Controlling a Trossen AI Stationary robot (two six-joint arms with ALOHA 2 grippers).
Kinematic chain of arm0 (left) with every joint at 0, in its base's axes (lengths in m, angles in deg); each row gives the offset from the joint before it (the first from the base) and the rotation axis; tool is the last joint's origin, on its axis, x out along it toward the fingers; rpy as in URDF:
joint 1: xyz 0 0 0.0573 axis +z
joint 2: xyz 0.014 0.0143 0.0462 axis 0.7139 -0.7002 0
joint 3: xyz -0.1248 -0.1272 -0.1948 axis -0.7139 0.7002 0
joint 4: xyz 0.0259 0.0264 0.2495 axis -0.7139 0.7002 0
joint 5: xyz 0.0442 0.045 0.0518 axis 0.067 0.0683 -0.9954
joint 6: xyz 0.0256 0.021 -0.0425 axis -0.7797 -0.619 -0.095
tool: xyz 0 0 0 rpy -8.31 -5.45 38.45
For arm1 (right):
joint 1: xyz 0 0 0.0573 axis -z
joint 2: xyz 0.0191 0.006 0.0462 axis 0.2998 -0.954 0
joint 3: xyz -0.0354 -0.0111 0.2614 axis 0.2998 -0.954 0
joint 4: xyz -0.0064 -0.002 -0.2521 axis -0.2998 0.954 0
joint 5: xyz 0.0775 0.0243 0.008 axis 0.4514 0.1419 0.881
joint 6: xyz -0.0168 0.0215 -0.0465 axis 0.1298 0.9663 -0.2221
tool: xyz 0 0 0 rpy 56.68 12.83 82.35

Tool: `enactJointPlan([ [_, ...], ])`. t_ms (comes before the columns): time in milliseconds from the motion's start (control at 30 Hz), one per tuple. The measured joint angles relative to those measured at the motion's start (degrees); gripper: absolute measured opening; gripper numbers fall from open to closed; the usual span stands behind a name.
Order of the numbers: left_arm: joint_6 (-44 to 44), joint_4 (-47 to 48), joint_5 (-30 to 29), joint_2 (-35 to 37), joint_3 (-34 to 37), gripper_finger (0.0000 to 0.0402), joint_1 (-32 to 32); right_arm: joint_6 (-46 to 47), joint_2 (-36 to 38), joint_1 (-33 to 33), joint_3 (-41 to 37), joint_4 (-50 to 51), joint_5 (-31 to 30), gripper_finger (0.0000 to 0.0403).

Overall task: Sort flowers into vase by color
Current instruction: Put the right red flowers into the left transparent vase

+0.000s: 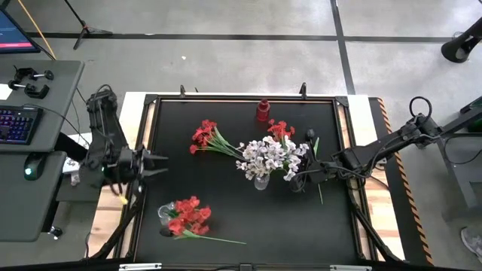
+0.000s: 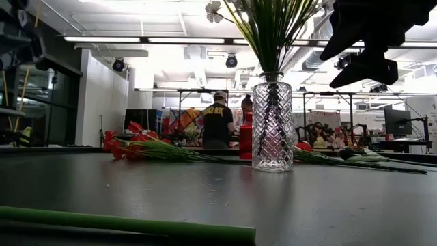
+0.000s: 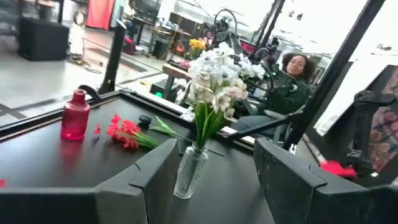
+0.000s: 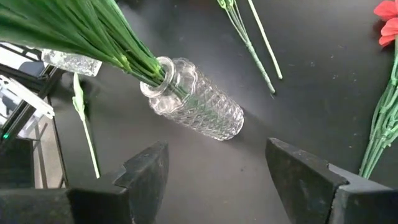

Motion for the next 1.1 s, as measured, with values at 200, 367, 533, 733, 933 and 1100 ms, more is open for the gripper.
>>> enactJointPlan([
  [200,-1.4,-0.1,13.7,4.3,0.0,0.0198,14.5,-2.6,0.0,0.0,0.0,0.9,0.0,0.0256],
  [367,-1.5,-4.0,25.9,3.4,0.0,0.0198,27.7,-5.5,0.0,0.2,0.0,2.9,-0.2,0.0256],
  [533,-3.5,-12.2,35.5,-1.2,0.0,0.0198,40.9,-11.6,0.0,2.4,0.0,7.1,-0.3,0.0256],
  [733,-4.7,-27.3,43.4,-7.9,0.0,0.0198,54.8,-20.7,0.1,7.3,0.0,13.1,0.3,0.0256],
  [933,0.5,-30.5,51.1,-15.2,-3.4,0.0198,64.7,-29.7,0.1,13.2,0.0,17.0,4.2,0.0256],
  [1100,1.6,-30.3,58.4,-23.5,-8.2,0.0198,70.2,-31.5,0.1,18.5,0.0,15.9,5.0,0.0256],
])
